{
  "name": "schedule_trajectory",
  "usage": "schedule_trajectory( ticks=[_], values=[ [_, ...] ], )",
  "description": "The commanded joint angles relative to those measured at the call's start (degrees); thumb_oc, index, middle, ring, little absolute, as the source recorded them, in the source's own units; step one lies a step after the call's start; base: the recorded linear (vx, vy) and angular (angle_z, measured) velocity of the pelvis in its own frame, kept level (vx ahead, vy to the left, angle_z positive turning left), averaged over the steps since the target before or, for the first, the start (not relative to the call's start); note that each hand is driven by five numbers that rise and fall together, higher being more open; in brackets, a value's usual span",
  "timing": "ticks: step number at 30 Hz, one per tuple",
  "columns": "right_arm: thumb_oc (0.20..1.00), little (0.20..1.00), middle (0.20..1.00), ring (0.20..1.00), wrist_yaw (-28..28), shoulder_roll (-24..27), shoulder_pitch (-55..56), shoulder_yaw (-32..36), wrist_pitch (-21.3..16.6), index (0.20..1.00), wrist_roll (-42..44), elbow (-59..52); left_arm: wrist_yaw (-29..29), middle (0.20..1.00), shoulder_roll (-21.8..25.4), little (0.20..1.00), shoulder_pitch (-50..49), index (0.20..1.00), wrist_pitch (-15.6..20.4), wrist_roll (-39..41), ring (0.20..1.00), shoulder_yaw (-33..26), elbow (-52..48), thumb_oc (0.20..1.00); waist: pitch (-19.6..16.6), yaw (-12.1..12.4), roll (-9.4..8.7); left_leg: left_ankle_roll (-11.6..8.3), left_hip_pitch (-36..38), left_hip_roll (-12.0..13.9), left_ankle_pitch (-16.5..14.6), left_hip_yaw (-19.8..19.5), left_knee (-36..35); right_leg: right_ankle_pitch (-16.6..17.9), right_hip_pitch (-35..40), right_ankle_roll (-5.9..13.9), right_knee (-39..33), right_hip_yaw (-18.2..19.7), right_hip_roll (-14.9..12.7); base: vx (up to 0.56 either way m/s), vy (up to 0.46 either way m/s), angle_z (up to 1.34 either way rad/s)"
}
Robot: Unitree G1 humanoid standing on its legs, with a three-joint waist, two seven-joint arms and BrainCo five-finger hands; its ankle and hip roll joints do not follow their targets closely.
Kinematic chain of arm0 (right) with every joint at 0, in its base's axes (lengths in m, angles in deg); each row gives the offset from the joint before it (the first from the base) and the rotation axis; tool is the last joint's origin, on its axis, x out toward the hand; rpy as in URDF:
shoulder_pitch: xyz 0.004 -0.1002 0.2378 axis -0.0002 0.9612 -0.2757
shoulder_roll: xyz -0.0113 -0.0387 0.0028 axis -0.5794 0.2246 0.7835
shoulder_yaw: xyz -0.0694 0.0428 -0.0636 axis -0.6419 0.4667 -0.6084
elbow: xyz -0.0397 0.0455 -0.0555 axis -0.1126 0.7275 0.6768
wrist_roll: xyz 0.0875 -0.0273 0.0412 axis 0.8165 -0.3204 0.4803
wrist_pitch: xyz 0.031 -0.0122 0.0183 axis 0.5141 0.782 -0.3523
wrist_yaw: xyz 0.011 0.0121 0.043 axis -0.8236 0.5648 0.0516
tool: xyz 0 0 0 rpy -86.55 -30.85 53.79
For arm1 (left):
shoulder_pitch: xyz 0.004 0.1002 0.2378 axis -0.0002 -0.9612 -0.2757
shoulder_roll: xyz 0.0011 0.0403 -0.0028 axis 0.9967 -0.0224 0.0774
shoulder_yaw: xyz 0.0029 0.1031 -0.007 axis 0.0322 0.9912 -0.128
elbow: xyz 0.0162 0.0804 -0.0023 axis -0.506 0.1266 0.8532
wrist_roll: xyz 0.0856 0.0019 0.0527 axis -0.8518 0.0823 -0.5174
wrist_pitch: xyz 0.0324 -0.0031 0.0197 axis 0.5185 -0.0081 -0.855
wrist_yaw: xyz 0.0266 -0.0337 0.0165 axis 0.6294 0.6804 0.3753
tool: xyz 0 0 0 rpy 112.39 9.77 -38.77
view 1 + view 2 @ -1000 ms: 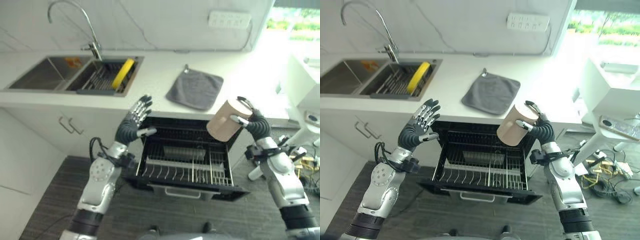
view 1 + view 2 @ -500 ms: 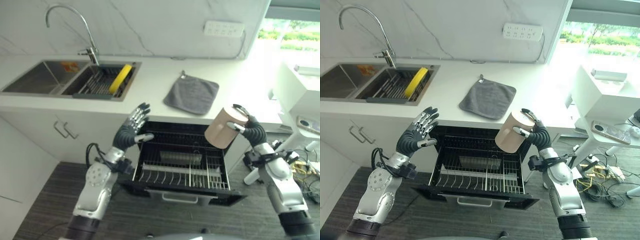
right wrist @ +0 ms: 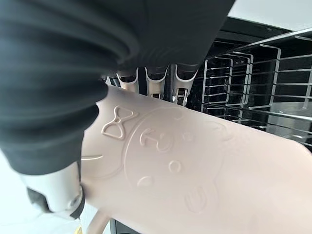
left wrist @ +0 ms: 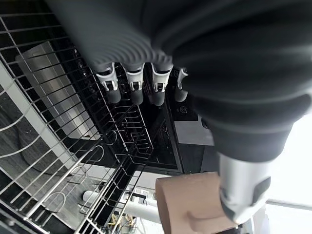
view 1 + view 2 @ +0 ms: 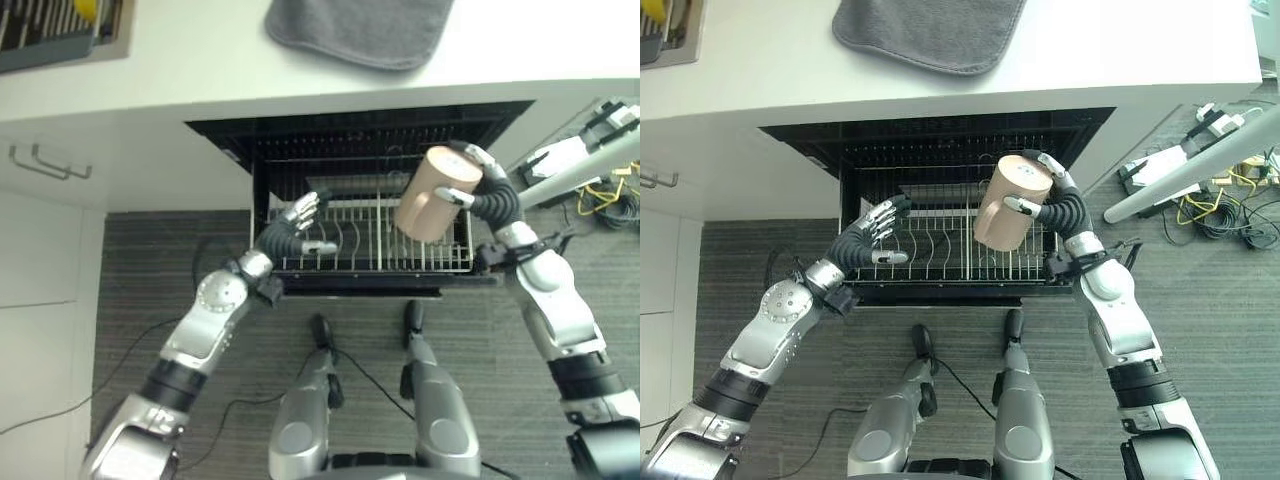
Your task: Place the dishes in the dishwasher.
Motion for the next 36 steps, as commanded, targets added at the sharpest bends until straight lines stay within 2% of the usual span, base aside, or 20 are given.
schedule_trajectory(
  ticks=[1, 2, 5, 8, 9, 10, 11, 12, 15, 16, 18, 22, 26, 30, 36],
  values=[
    [0.2, 0.2, 0.2, 0.2, -0.04, 2.49, -3.48, 2.18, -2.49, 0.2, 1.86, -4.77, 2.29, 1.0, 4.56, 1.0, -0.34, 1.0, -5.81, -9.19, 1.0, 1.42, 0.57, 1.0, -3.3, -0.29, -1.02, -0.87, -2.05, 1.11, -5.06, -3.36, 7.94, -9.84, -0.24, 4.76, 10.38, 2.45, -3.61, 0.01, 0.057, -0.04],
    [0.2, 0.2, 0.2, 0.2, -0.04, 3.03, -3.54, 2.28, -2.4, 0.2, 2.22, -4.77, 2.94, 1.0, 5.46, 1.0, -0.36, 1.0, -7.76, -11.02, 1.0, 1.57, 0.5, 1.0, -3.19, -0.28, -0.94, -0.88, -2.53, 1.2, -5.42, -3.53, 9.15, -10.26, -0.56, 4.56, 11.29, 2.44, -3.62, 0.01, 0.058, -0.08],
    [0.2, 0.2, 0.2, 0.2, -0.09, 5.45, -4.51, 2.5, -2.05, 0.2, 4.32, -4.26, 6.42, 1.0, 9.57, 1.0, 0.44, 1.0, -16.67, -19.01, 1.0, 3.58, 2.44, 1.0, -2.37, -0.38, -0.66, -0.95, -5.38, 1.92, -7.51, -4.55, 16.12, -13.44, -3.3, 3.41, 18.52, 2.17, -3.62, -0.01, 0.057, -0.18],
    [0.2, 0.2, 0.2, 0.2, 0.31, 6.65, -4.97, 2.36, -1.26, 0.2, 5.06, -3.96, 10.05, 1.0, 10.42, 1.0, 0.92, 1.0, -22.25, -25.77, 1.0, 5.98, 6.52, 1.0, -1.98, -0.67, -0.87, -0.7, -6.83, 2.33, -9.51, -5.05, 21.17, -15.66, -4.9, 2.58, 23.73, 2.35, -3.82, 0.03, 0.03, -0.07],
    [0.2, 0.2, 0.2, 0.2, 0.55, 7.06, -5.39, 2.21, -0.65, 0.2, 5.2, -3.32, 13.16, 1.0, 10.49, 1.0, 1.19, 1.0, -25.81, -31.55, 1.0, 7.85, 9.45, 1.0, -1.93, -0.82, -0.97, -0.5, -7.22, 2.46, -11.08, -5.31, 23.73, -17.25, -5.43, 2.2, 26.47, 2.45, -4.0, 0.07, 0.034, 0.01],
    [0.2, 0.2, 0.2, 0.2, 0.58, 7.27, -5.82, 1.94, -0.21, 0.2, 5.28, -2.93, 14.72, 1.0, 10.45, 1.0, 1.34, 1.0, -27.51, -33.68, 1.0, 8.66, 10.86, 1.0, -1.98, -0.87, -1.0, -0.41, -7.53, 2.51, -11.59, -5.42, 24.78, -17.78, -5.78, 2.0, 27.61, 2.55, -4.07, 0.08, 0.044, 0.03],
    [0.2, 0.2, 0.2, 0.2, 0.61, 7.49, -6.89, 1.45, 0.81, 0.2, 5.24, -2.01, 18.51, 1.0, 10.14, 1.0, 1.94, 1.0, -30.95, -39.67, 1.0, 10.09, 14.13, 1.0, -2.06, -0.94, -1.03, -0.19, -7.95, 2.51, -12.46, -5.63, 26.29, -18.62, -6.28, 1.76, 29.15, 2.74, -4.19, 0.05, 0.043, 0.05],
    [0.2, 0.2, 0.2, 0.2, 0.63, 7.67, -7.79, 1.0, 1.33, 0.2, 5.28, -0.74, 20.26, 1.0, 10.14, 1.0, 2.08, 1.0, -32.8, -44.66, 1.0, 11.33, 16.56, 1.0, -2.13, -0.94, -1.02, -0.12, -8.32, 2.47, -13.12, -5.89, 27.67, -19.08, -6.57, 1.53, 30.26, 2.82, -4.31, 0.05, 0.04, 0.07],
    [0.2, 0.2, 0.2, 0.2, 1.06, 7.43, -9.25, 0.35, 3.11, 0.2, 5.51, 0.79, 24.31, 1.0, 9.51, 1.0, 2.36, 1.0, -33.25, -50.53, 1.0, 12.94, 19.37, 1.0, -2.53, -0.99, -1.05, 0.05, -8.42, 2.64, -13.6, -6.18, 28.61, -19.48, -6.56, 1.21, 30.97, 3.11, -4.28, 0.05, 0.026, 0.03],
    [0.2, 0.2, 0.2, 0.2, 2.45, 7.12, -10.29, 0.02, 3.99, 0.2, 4.97, 2.74, 29.3, 1.0, 8.68, 1.0, 2.57, 1.0, -34.38, -53.87, 1.0, 14.33, 20.03, 1.0, -2.66, -1.01, -1.0, 0.05, -8.29, 2.6, -13.66, -6.2, 28.7, -19.38, -6.39, 1.24, 30.86, 3.32, -4.18, 0.03, 0.037, -0.01],
    [0.2, 0.2, 0.2, 0.2, 3.93, 7.57, -13.47, -1.42, 5.62, 0.2, 3.59, 5.86, 34.97, 1.0, 8.38, 1.0, 3.47, 1.0, -34.45, -57.68, 1.0, 17.18, 21.34, 1.0, -2.07, -0.83, -0.86, 0.13, -8.11, 2.43, -13.36, -6.18, 28.13, -19.02, -6.23, 1.57, 30.18, 3.48, -4.19, -0.03, 0.03, -0.05],
    [0.2, 0.2, 0.2, 0.2, 4.83, 8.46, -16.79, -2.69, 6.37, 0.2, 3.2, 10.0, 39.69, 1.0, 9.14, 1.0, 3.61, 1.0, -33.48, -60.78, 1.0, 20.48, 20.7, 1.0, -1.5, -0.4, -0.76, 0.19, -8.51, 2.26, -12.87, -6.25, 27.5, -18.51, -6.42, 1.89, 29.35, 3.45, -4.04, -0.08, -0.001, -0.08],
    [0.2, 0.2, 0.2, 0.2, 5.55, 9.65, -20.91, -4.54, 6.72, 0.2, 3.19, 15.95, 43.9, 1.0, 10.62, 1.0, 3.46, 1.0, -30.87, -64.32, 1.0, 24.53, 19.19, 1.0, -0.87, 0.35, -0.73, 0.2, -9.21, 2.04, -12.64, -6.62, 27.26, -18.43, -6.82, 2.12, 29.12, 3.15, -3.97, -0.06, -0.024, -0.03],
    [0.2, 0.2, 0.2, 0.2, 6.5, 10.35, -24.33, -6.22, 6.68, 0.2, 2.4, 23.73, 41.44, 1.0, 9.83, 1.0, 0.28, 1.0, -29.62, -65.12, 1.0, 28.18, 18.06, 1.0, -0.87, 1.72, -0.32, 0.34, -10.75, 1.75, -12.48, -7.42, 27.25, -18.92, -7.96, 1.98, 29.7, 2.61, -3.95, -0.04, -0.022, 0.05],
    [0.2, 0.2, 0.2, 0.2, 6.55, 10.89, -27.54, -7.78, 7.08, 0.2, 0.45, 29.65, 37.12, 1.0, 8.39, 1.0, -2.63, 1.0, -28.88, -65.67, 1.0, 29.71, 18.21, 1.0, -0.87, 2.99, 0.49, 0.31, -12.25, 1.23, -12.37, -8.12, 27.68, -19.34, -9.34, 2.02, 30.71, 2.16, -4.53, 0.01, 0.002, 0.03]
  ],
)
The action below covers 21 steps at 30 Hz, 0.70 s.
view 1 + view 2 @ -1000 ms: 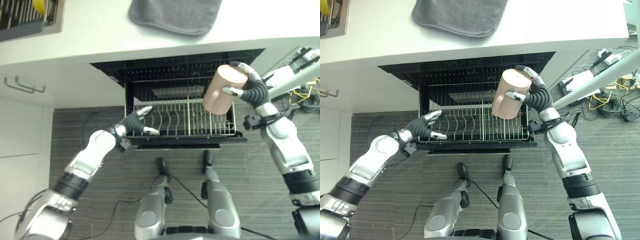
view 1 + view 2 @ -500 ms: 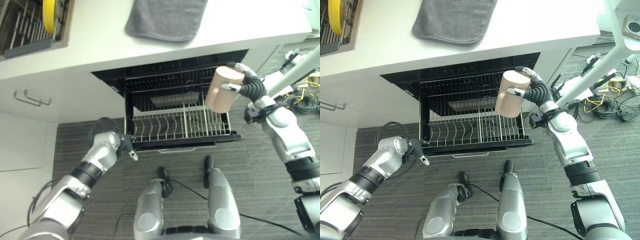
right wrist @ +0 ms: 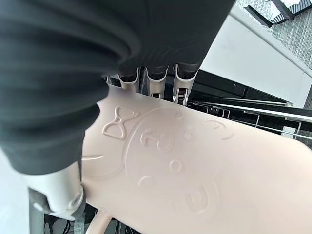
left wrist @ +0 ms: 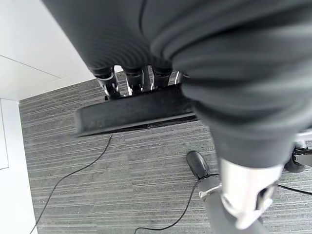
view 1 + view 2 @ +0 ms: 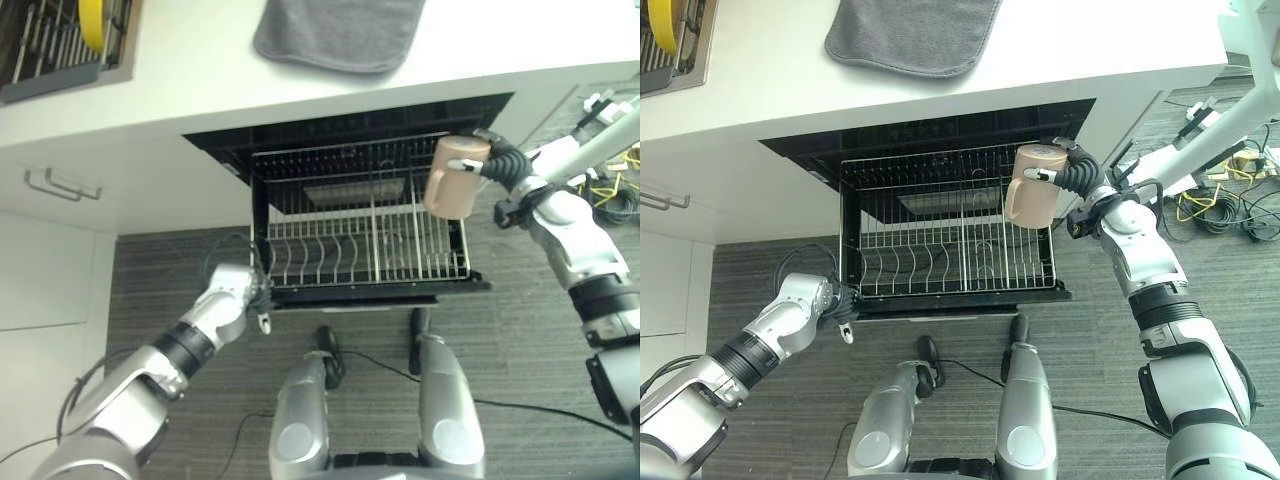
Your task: Place the dishes in the dishwasher.
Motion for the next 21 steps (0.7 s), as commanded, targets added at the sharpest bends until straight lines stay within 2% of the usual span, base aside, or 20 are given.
schedule_trajectory(
  ticks=[1, 9, 14, 17, 21],
  values=[
    [0.2, 0.2, 0.2, 0.2, -0.1, 2.62, -6.82, -0.01, -1.39, 0.2, -1.32, 2.95, 0.87, 1.0, 3.23, 1.0, -15.05, 1.0, -0.18, -0.08, 1.0, 4.38, 2.7, 1.0, -1.22, 3.4, -1.07, -0.17, -3.41, -1.47, 1.28, -6.13, 0.81, -6.12, 1.32, 2.52, 2.98, -1.47, -2.18, 0.0, 0.0, 0.0],
    [0.2, 0.2, 0.2, 0.2, -0.04, 1.37, -10.3, -4.03, 0.1, 0.2, -2.13, 12.84, -6.21, 1.0, 1.27, 1.0, -17.32, 1.0, 2.22, 2.09, 1.0, 5.65, 3.53, 1.0, -1.22, 4.8, 0.86, 0.1, -5.43, -2.37, 1.35, -6.46, 1.66, -6.74, -0.88, 2.04, 4.72, -1.79, -3.13, 0.01, 0.024, 0.02],
    [0.2, 0.2, 0.2, 0.2, -0.47, 0.33, -10.9, -6.17, 1.57, 0.2, -3.46, 17.94, -7.72, 1.0, 0.98, 1.0, -17.54, 1.0, 3.05, 4.6, 1.0, 6.1, 3.02, 1.0, -1.22, 5.22, 1.97, 0.35, -6.09, -2.76, 1.3, -6.48, 2.27, -7.08, -1.89, 1.76, 6.0, -1.61, -3.63, 0.02, 0.033, 0.02],
    [0.2, 0.2, 0.2, 0.2, -0.11, 0.2, -11.9, -6.85, 0.58, 0.2, -5.12, 21.92, -8.11, 1.0, 1.02, 1.0, -17.34, 1.0, 3.7, 6.54, 1.0, 6.74, 2.46, 1.0, -1.22, 5.56, 2.6, 0.49, -6.59, -3.04, 1.27, -6.57, 2.56, -7.19, -2.47, 1.65, 6.51, -1.65, -3.86, 0.01, 0.011, 0.03],
    [0.2, 0.2, 0.2, 0.2, 0.04, -0.09, -14.24, -8.03, 1.26, 0.2, -6.42, 25.57, -9.35, 1.0, 0.99, 1.0, -17.31, 1.0, 4.43, 7.64, 1.0, 7.46, 1.92, 1.0, -1.22, 6.0, 3.58, 0.61, -6.85, -3.42, 1.47, -6.69, 2.37, -7.29, -2.84, 1.55, 6.67, -1.68, -4.01, 0.0, 0.008, 0.0]
  ],
)
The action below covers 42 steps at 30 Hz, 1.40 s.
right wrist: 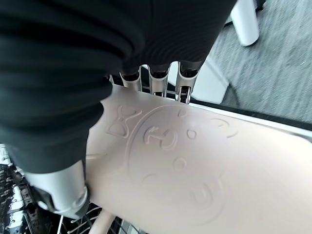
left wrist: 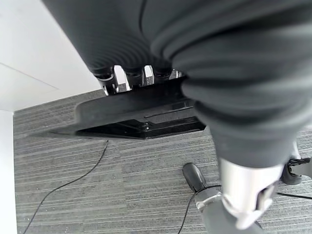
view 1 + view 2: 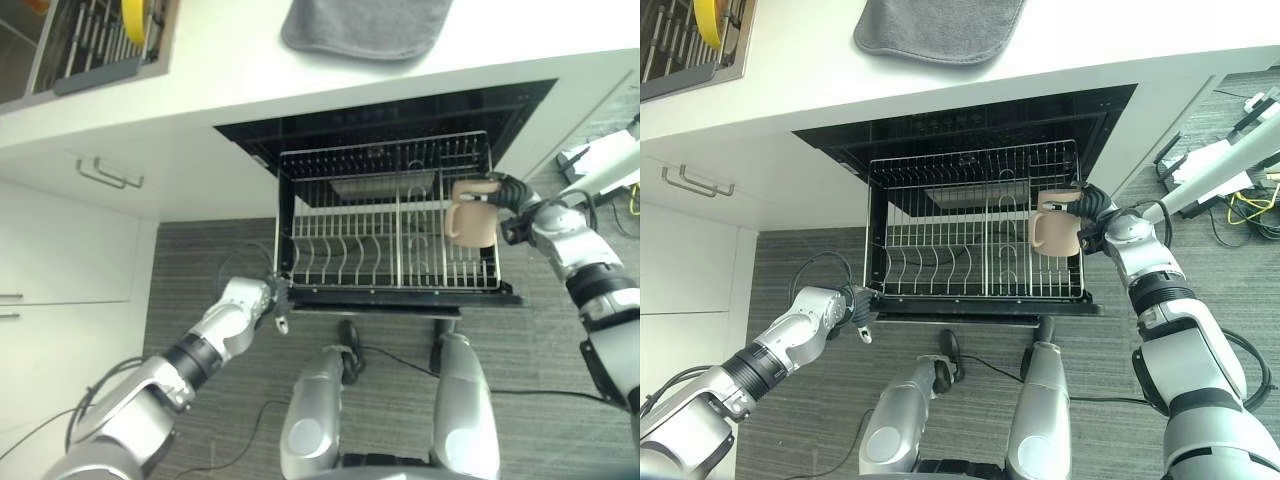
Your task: Place the dishes in the dishwasher.
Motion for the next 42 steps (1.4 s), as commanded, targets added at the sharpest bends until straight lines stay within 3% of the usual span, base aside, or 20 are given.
schedule_trajectory(
  ticks=[1, 7, 8, 9, 23, 29, 31, 37, 40, 41, 42],
  values=[
    [0.2, 0.2, 0.2, 0.2, 0.54, 0.32, -6.78, -0.04, -2.13, 0.2, -1.14, 1.42, 2.53, 1.0, 3.15, 1.0, -15.0, 1.0, 0.2, 4.11, 1.0, 5.6, 2.14, 1.0, 0.02, 2.98, -0.41, 0.51, -4.6, -1.6, 1.05, -6.35, 1.71, -5.3, 1.48, 1.86, 1.82, -2.27, -1.47, 0.0, 0.0, 0.0],
    [0.2, 0.2, 0.2, 0.2, -0.21, -0.29, -8.27, -1.05, -1.0, 0.2, -2.41, 3.76, 0.86, 1.0, 2.09, 1.0, -15.62, 1.0, 0.75, 6.18, 1.0, 6.79, 2.44, 1.0, 0.02, 3.14, 0.2, 0.61, -5.28, -1.76, 1.2, -6.11, 1.7, -5.27, 0.38, 1.79, 2.19, -2.01, -1.68, 0.0, 0.005, 0.0],
    [0.313, 0.313, 0.313, 0.313, -1.73, -0.49, -8.6, -0.81, -0.77, 0.313, -2.05, 4.39, 0.5, 1.0, 1.89, 1.0, -15.63, 1.0, 0.91, 6.35, 1.0, 6.91, 2.65, 1.0, 0.02, 3.15, 0.37, 0.67, -5.28, -1.78, 1.26, -6.03, 1.52, -5.33, 0.24, 1.77, 2.27, -1.92, -1.64, 0.01, 0.038, -0.02],
    [1.0, 1.0, 1.0, 1.0, -2.01, -0.54, -8.91, -0.28, -0.54, 1.0, -1.64, 4.71, 0.34, 1.0, 1.76, 1.0, -15.67, 1.0, 0.81, 6.4, 1.0, 7.05, 2.58, 1.0, 0.02, 3.11, 0.53, 0.73, -5.27, -1.85, 1.3, -5.96, 1.44, -5.42, 0.12, 1.76, 2.48, -1.81, -1.6, 0.01, 0.038, -0.02],
    [1.0, 1.0, 1.0, 1.0, -3.71, -0.59, -8.04, 1.01, 0.29, 1.0, 3.16, -0.84, -0.55, 1.0, 1.69, 1.0, -16.13, 1.0, -0.73, 5.76, 1.0, 6.81, 1.86, 1.0, 0.02, 2.47, -0.51, 0.91, -4.81, -1.36, 1.04, -5.39, 1.58, -5.45, 0.25, 1.51, 2.79, -1.42, -0.98, 0.0, -0.001, 0.0],
    [1.0, 1.0, 1.0, 1.0, -3.89, 0.98, -2.08, 6.8, 0.26, 1.0, 9.79, -14.69, -3.67, 1.0, 3.23, 1.0, -18.41, 1.0, -1.81, 10.4, 1.0, 2.55, -1.67, 1.0, 0.02, 1.39, -1.91, 0.9, -3.5, -0.66, 1.01, -5.0, 1.31, -5.45, 1.72, 1.41, 2.47, -1.47, -0.27, 0.03, -0.017, -0.01],
    [1.0, 1.0, 1.0, 1.0, -5.83, 1.2, 3.5, 11.58, 1.95, 1.0, 13.02, -24.28, -7.55, 1.0, 4.27, 1.0, -19.35, 1.0, 1.53, 14.95, 1.0, -0.89, -5.13, 1.0, 0.02, 0.35, -2.43, 1.04, -2.91, -0.29, 1.16, -4.65, 0.93, -5.41, 2.17, 1.38, 2.32, -1.15, 0.14, 0.04, 0.003, 0.02],
    [1.0, 1.0, 1.0, 1.0, -10.38, -0.4, 18.05, 18.86, 3.32, 1.0, 14.11, -43.49, -15.0, 1.0, 6.2, 1.0, -21.57, 1.0, 5.84, 24.42, 1.0, -9.04, -15.33, 1.0, 0.02, -1.46, -3.29, 1.43, -1.48, -0.15, 1.45, -4.28, 0.07, -5.15, 3.53, 1.47, 1.74, -0.45, 0.85, 0.02, 0.006, -0.02],
    [1.0, 1.0, 1.0, 1.0, -11.79, -1.79, 25.56, 21.48, 1.49, 1.0, 14.58, -50.37, -17.44, 1.0, 6.85, 1.0, -22.07, 1.0, 8.35, 30.27, 1.0, -14.41, -19.76, 1.0, 0.02, -2.19, -3.79, 1.53, -0.66, -0.12, 1.61, -4.02, -0.5, -4.79, 4.48, 1.59, 1.0, -0.16, 1.13, 0.0, 0.0, 0.0],
    [1.0, 1.0, 1.0, 1.0, -12.68, -3.43, 30.34, 23.02, -1.26, 1.0, 13.98, -53.64, -20.3, 1.0, 7.28, 1.0, -21.87, 1.0, 11.86, 32.45, 1.0, -18.29, -22.43, 1.0, 0.02, -2.58, -4.22, 1.56, -0.15, -0.03, 1.74, -3.83, -0.97, -4.55, 5.1, 1.67, 0.48, -0.04, 1.35, 0.0, -0.037, 0.01],
    [1.0, 1.0, 1.0, 1.0, -12.47, -4.57, 33.04, 23.76, -1.72, 1.0, 13.23, -55.45, -21.56, 1.0, 7.74, 1.0, -21.5, 1.0, 14.21, 33.04, 1.0, -20.55, -24.08, 1.0, 0.02, -2.79, -4.57, 1.56, 0.32, -0.04, 1.8, -3.77, -1.41, -4.44, 5.62, 1.77, 0.06, 0.03, 1.51, 0.0, -0.07, 0.01]
  ],
)
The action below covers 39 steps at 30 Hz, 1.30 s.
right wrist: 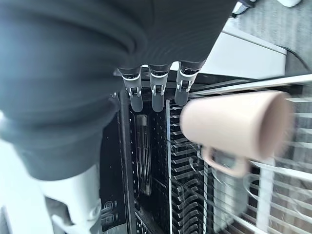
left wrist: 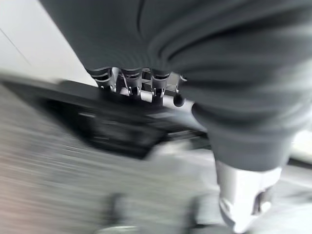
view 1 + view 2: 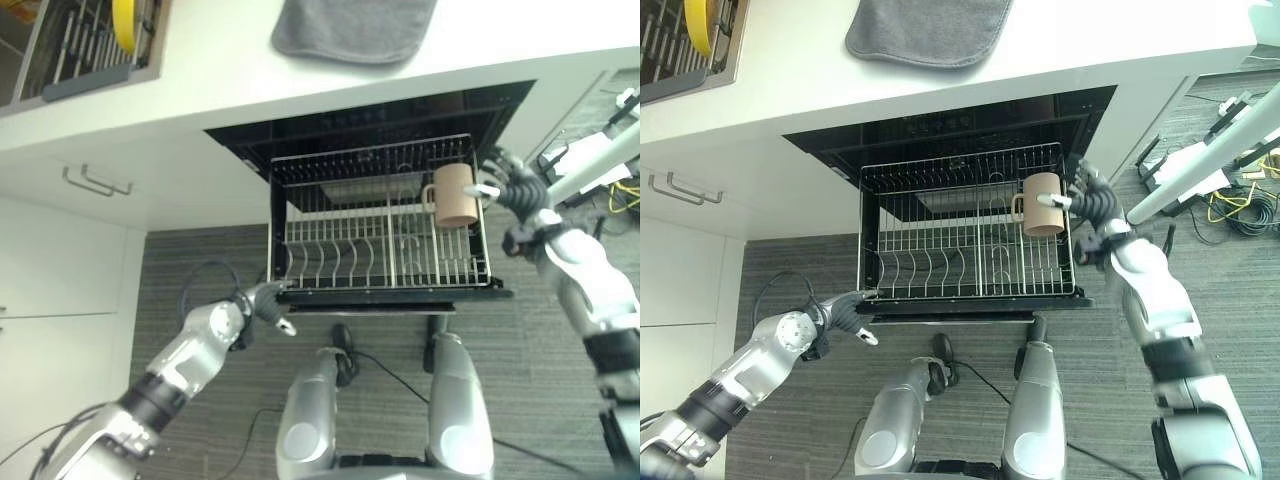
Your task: Place the dishes in the dishwasher.
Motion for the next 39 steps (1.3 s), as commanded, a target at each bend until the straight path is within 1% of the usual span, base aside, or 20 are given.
schedule_trajectory(
  ticks=[1, 2, 3, 4, 5, 8, 9, 13, 16, 19, 20, 21, 22, 24, 25, 26, 28, 31, 36, 39],
  values=[
    [1.0, 1.0, 1.0, 1.0, -0.28, -2.39, 1.8, 4.84, -6.47, 1.0, -1.45, -5.71, -5.55, 1.0, 3.75, 1.0, -2.43, 1.0, 10.31, 6.57, 1.0, -5.94, -7.64, 1.0, -0.53, 0.08, -2.31, 0.88, 1.07, 0.02, 2.93, -2.45, -3.51, -4.86, 5.18, 1.02, 0.56, -0.63, 0.86, -0.01, -0.081, -0.03],
    [1.0, 1.0, 1.0, 1.0, 0.31, -2.53, 4.13, 5.95, -6.81, 1.0, -2.75, -7.22, -6.73, 1.0, 3.95, 1.0, -2.4, 1.0, 12.02, 9.71, 1.0, -8.98, -9.21, 1.0, -0.54, -0.09, -2.85, 0.78, 1.75, 0.2, 3.08, -2.27, -3.98, -4.75, 6.01, 1.05, -0.03, -0.71, 1.03, -0.01, -0.146, -0.11],
    [1.0, 1.0, 1.0, 1.0, 1.93, -4.39, 8.96, 9.12, -8.2, 1.0, -5.14, -8.58, -11.15, 1.0, 1.29, 1.0, -4.95, 1.0, 23.7, 17.68, 1.0, -17.21, -11.23, 1.0, -1.04, 0.19, -4.26, 0.36, 5.03, 0.68, 3.66, -1.96, -6.37, -4.45, 9.96, 1.07, -2.98, -1.66, 1.5, 0.0, -0.134, -0.1],
    [1.0, 1.0, 1.0, 1.0, 2.12, -5.4, 10.45, 10.66, -9.66, 1.0, -5.91, -9.35, -13.91, 1.0, -1.78, 1.0, -6.47, 1.0, 30.77, 20.88, 1.0, -20.4, -12.12, 1.0, -2.19, 0.64, -4.85, 0.06, 6.71, 0.84, 4.0, -1.85, -8.03, -4.32, 12.3, 0.93, -5.11, -2.39, 1.86, 0.01, -0.1, 0.0],
    [1.0, 1.0, 1.0, 1.0, 1.97, -6.01, 11.07, 11.57, -10.93, 1.0, -7.8, -9.51, -14.6, 1.0, -3.98, 1.0, -7.22, 1.0, 34.74, 22.18, 1.0, -21.84, -12.22, 1.0, -3.11, 0.97, -5.18, -0.11, 7.83, 0.81, 4.08, -1.79, -9.17, -4.26, 13.81, 0.93, -6.46, -2.83, 1.95, 0.01, -0.002, 0.07],
    [1.0, 1.0, 1.0, 1.0, 2.64, -6.59, 12.88, 13.2, -11.5, 1.0, -7.79, -11.77, -15.51, 1.0, -7.13, 1.0, -8.66, 1.0, 39.13, 23.61, 1.0, -24.12, -13.72, 1.0, -5.45, 1.47, -6.09, -0.13, 9.94, 0.26, 4.09, -1.34, -11.06, -3.28, 16.42, 1.42, -9.59, -3.46, 1.62, 0.01, 0.063, 0.08],
    [1.0, 1.0, 1.0, 1.0, 3.14, -7.14, 14.23, 14.07, -11.54, 1.0, -8.16, -13.09, -15.55, 1.0, -9.19, 1.0, -9.95, 1.0, 40.95, 25.45, 1.0, -25.77, -14.77, 1.0, -7.51, 1.69, -6.97, 0.11, 11.64, -0.48, 3.27, -0.63, -11.7, -2.11, 18.49, 2.26, -12.29, -3.61, 0.82, 0.05, 0.174, 0.12],
    [1.0, 1.0, 1.0, 1.0, 3.21, -10.25, 18.06, 16.11, -12.67, 1.0, -7.88, -15.87, -12.02, 1.0, -11.1, 1.0, -12.6, 1.0, 41.68, 28.83, 1.0, -29.01, -17.5, 1.0, -12.35, 1.91, -8.98, 1.59, 15.97, -2.76, 1.17, 0.72, -13.8, 2.9, 21.81, 6.05, -16.1, -2.73, -2.22, 0.08, 0.219, 0.04],
    [1.0, 1.0, 1.0, 1.0, 3.51, -12.38, 19.38, 16.37, -13.87, 1.0, -8.21, -17.78, -10.96, 1.0, -11.51, 1.0, -13.51, 1.0, 41.61, 29.61, 1.0, -29.96, -18.58, 1.0, -13.56, 1.84, -9.36, 2.34, 18.36, -3.86, 1.03, 1.59, -16.53, 7.79, 20.84, 7.55, -14.87, -2.64, -3.71, -0.01, 0.16, -0.03],
    [1.0, 1.0, 1.0, 1.0, 4.58, -12.97, 19.94, 15.85, -15.11, 1.0, -8.83, -18.99, -11.7, 1.0, -11.29, 1.0, -13.49, 1.0, 41.76, 28.8, 1.0, -30.41, -18.8, 1.0, -14.47, 2.57, -8.95, 3.01, 19.48, -3.8, 1.05, 3.56, -17.98, 7.04, 20.51, 7.38, -11.29, -5.94, -3.44, -0.09, 0.184, -0.28],
    [1.0, 1.0, 1.0, 1.0, 4.84, -12.24, 20.38, 15.85, -15.61, 1.0, -8.03, -19.66, -11.74, 1.0, -10.83, 1.0, -13.44, 1.0, 41.31, 29.6, 1.0, -31.01, -18.61, 1.0, -15.19, 3.25, -8.66, 3.65, 19.78, -4.1, 1.06, 4.25, -18.88, 3.17, 22.07, 6.86, -7.42, -7.13, -1.14, -0.12, 0.129, -0.52],
    [1.0, 1.0, 1.0, 1.0, 4.52, -11.96, 20.37, 15.92, -15.6, 1.0, -7.88, -19.84, -11.66, 1.0, -10.72, 1.0, -13.21, 1.0, 41.29, 30.1, 1.0, -31.09, -18.44, 1.0, -15.64, 3.35, -8.56, 3.85, 19.39, -4.26, 1.66, 4.17, -19.4, 2.53, 22.46, 6.4, -7.05, -6.89, 0.56, -0.12, 0.13, -0.47],
    [1.0, 1.0, 1.0, 1.0, 3.75, -11.2, 20.56, 16.39, -15.92, 1.0, -7.9, -19.91, -11.43, 1.0, -10.56, 1.0, -12.89, 1.0, 41.23, 31.03, 1.0, -31.15, -18.09, 1.0, -16.26, 3.04, -8.74, 4.23, 19.58, -5.27, 1.65, 3.38, -20.3, -0.26, 23.66, 5.9, -5.82, -5.32, 4.39, -0.11, 0.044, -0.26],
    [1.0, 1.0, 1.0, 1.0, 2.93, -10.07, 19.66, 17.0, -16.96, 1.0, -7.33, -19.42, -12.37, 1.0, -10.89, 1.0, -12.04, 1.0, 40.64, 32.04, 1.0, -31.07, -17.03, 1.0, -17.82, 3.18, -9.28, 4.37, 18.76, -6.79, 2.75, 2.46, -21.21, -2.68, 25.96, 3.48, -7.89, -3.01, 10.59, -0.1, -0.012, 0.14],
    [1.0, 1.0, 1.0, 1.0, 2.62, -10.19, 18.47, 16.21, -17.7, 1.0, -7.86, -18.89, -13.26, 1.0, -11.06, 1.0, -11.33, 1.0, 40.15, 31.98, 1.0, -30.68, -16.07, 1.0, -17.97, 3.39, -9.53, 4.67, 19.06, -7.57, 2.84, 2.13, -21.57, -2.52, 25.57, 2.7, -10.3, -3.28, 10.58, -0.05, -0.146, 0.2],
    [1.0, 1.0, 1.0, 1.0, 3.0, -10.22, 18.36, 16.12, -18.26, 1.0, -7.62, -18.61, -13.41, 1.0, -11.11, 1.0, -11.0, 1.0, 39.64, 32.09, 1.0, -30.72, -15.43, 1.0, -18.32, 3.86, -9.5, 4.02, 18.2, -7.57, 3.43, 1.63, -21.28, -4.84, 28.05, 1.24, -13.47, -3.71, 11.29, -0.02, -0.223, 0.14],
    [1.0, 1.0, 1.0, 1.0, 2.48, -9.49, 19.44, 17.08, -17.84, 1.0, -7.7, -19.91, -12.19, 1.0, -11.59, 1.0, -12.75, 1.0, 39.25, 33.97, 1.0, -31.53, -15.66, 1.0, -18.67, 4.35, -9.55, 3.44, 17.54, -8.27, 4.13, 0.24, -20.44, -3.68, 29.65, 1.03, -16.19, -3.01, 11.31, 0.0, -0.203, 0.25],
    [1.0, 1.0, 1.0, 1.0, 0.65, -9.07, 19.03, 16.85, -18.03, 1.0, -9.35, -19.69, -11.26, 1.0, -12.69, 1.0, -13.98, 1.0, 38.25, 34.71, 1.0, -31.29, -16.16, 1.0, -19.05, 4.46, -8.92, 3.28, 17.08, -8.38, 2.4, 0.42, -16.96, -4.98, 30.97, -0.39, -18.56, -3.85, 10.76, -0.03, -0.094, 0.32],
    [1.0, 1.0, 1.0, 1.0, -0.16, -7.63, 19.92, 17.56, -17.78, 1.0, -9.09, -20.14, -12.51, 1.0, -13.39, 1.0, -15.5, 1.0, 37.98, 37.6, 1.0, -31.06, -17.93, 1.0, -19.43, 2.86, -9.3, -0.01, 18.06, -2.4, 2.47, -0.46, -14.28, -3.99, 30.19, -0.9, -19.72, -4.4, 8.57, -0.04, 0.145, 0.08],
    [1.0, 1.0, 1.0, 1.0, 1.26, -5.75, 21.56, 18.97, -17.84, 1.0, -9.38, -21.1, -12.65, 1.0, -14.01, 1.0, -17.32, 1.0, 36.57, 38.41, 1.0, -31.86, -18.45, 1.0, -19.91, 2.23, -8.8, -3.0, 18.8, 4.01, 8.13, -3.7, -18.27, -3.83, 29.62, -0.39, -19.66, -2.61, 7.25, 0.05, 0.42, -0.13]
  ],
)
